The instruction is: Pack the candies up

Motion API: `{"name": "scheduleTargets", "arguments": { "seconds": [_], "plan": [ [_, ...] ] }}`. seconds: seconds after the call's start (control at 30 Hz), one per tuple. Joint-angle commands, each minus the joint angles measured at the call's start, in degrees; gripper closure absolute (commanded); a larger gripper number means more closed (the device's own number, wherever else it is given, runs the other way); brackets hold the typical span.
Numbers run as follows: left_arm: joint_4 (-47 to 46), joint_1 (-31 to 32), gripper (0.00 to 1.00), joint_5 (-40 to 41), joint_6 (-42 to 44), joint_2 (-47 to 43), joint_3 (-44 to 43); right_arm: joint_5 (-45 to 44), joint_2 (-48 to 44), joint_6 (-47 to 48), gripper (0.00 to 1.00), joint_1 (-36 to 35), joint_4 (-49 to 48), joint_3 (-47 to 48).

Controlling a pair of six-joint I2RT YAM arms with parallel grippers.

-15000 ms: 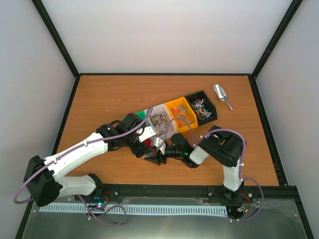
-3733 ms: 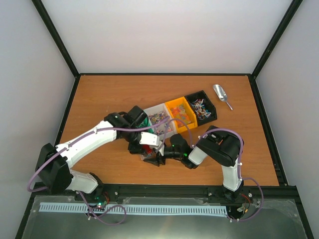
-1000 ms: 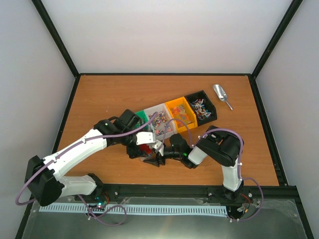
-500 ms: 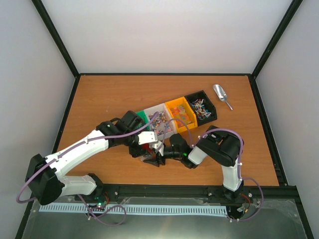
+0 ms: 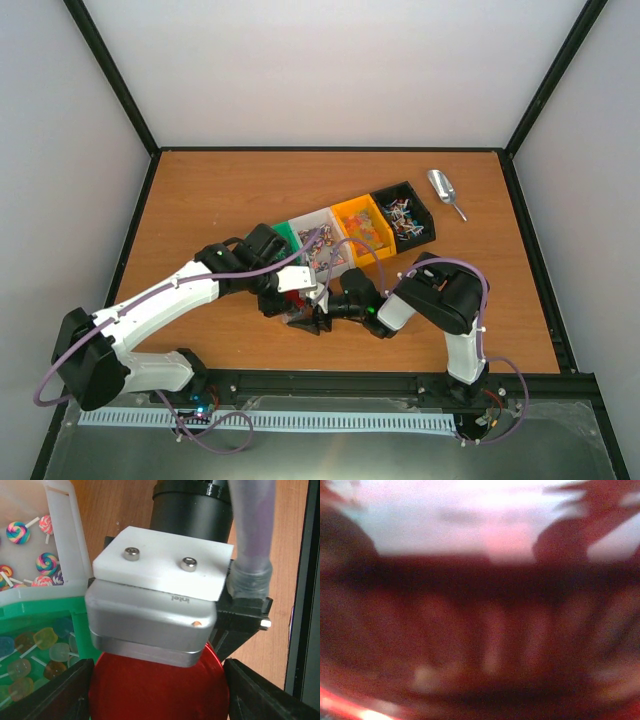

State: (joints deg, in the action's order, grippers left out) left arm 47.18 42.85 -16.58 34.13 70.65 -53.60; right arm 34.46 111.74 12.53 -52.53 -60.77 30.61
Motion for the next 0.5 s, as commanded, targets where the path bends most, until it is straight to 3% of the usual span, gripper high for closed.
{"name": "scheduleTargets", "arguments": {
  "seconds": [0.0, 0.17, 0.33, 0.47],
  "plan": [
    [2.1, 0.5, 0.33, -1.5, 1.3, 0.6, 0.4, -2.6, 2.1, 0.8, 0.77, 0.1, 6.6, -0.9],
    [2.6, 0.5, 0.41, -1.5, 1.7, 0.2, 0.5, -2.3, 1.9, 0.8, 0.68, 0.1, 6.3, -1.2],
    [3.3, 0.5, 0.41, -2.5, 2.0, 0.1, 0.6, -2.0, 1.3, 1.0, 0.32, 0.1, 4.5, -1.9],
    [3.3, 0.5, 0.42, -3.3, 2.2, 0.2, 1.0, -2.5, 0.1, 2.2, 0.15, 0.1, 3.2, -2.8]
  ]
}}
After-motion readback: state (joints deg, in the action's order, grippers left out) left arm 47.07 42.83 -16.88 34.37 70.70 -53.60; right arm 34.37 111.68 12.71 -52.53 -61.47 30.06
